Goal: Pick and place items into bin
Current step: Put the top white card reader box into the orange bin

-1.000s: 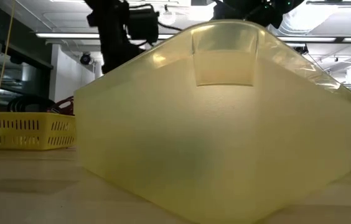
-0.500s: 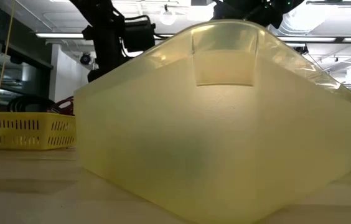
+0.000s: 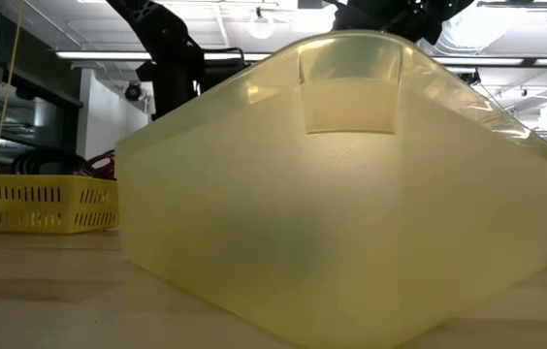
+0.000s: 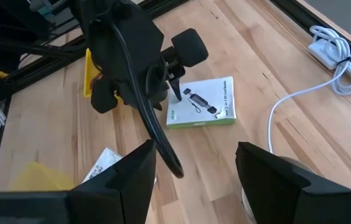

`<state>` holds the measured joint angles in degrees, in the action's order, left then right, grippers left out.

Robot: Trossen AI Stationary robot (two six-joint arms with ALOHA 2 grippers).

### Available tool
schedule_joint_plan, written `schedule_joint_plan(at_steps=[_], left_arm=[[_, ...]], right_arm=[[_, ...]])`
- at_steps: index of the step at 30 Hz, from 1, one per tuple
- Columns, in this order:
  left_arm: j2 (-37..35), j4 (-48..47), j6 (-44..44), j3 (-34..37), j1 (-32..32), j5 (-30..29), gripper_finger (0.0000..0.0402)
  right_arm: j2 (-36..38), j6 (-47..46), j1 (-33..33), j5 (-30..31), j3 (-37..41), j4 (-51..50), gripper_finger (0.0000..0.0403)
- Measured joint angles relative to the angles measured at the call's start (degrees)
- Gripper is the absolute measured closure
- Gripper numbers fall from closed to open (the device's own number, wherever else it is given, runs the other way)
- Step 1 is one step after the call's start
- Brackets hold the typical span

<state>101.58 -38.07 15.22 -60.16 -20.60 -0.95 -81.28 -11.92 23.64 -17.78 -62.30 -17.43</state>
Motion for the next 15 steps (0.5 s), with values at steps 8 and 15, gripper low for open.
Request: schedule_joint_plan(at_steps=[8, 15], left_arm=[[2.96, -0.64, 1.29, -0.42, 0.0, 0.5, 0.023], [3.5, -0.62, 1.04, -0.44, -0.08, 0.56, 0.0309]], right_arm=[[0.0, -0.02, 0.0, 0.06, 0.08, -0.04, 0.0192], [0.02, -0.22, 0.0, 0.69, 0.08, -0.03, 0.0192]])
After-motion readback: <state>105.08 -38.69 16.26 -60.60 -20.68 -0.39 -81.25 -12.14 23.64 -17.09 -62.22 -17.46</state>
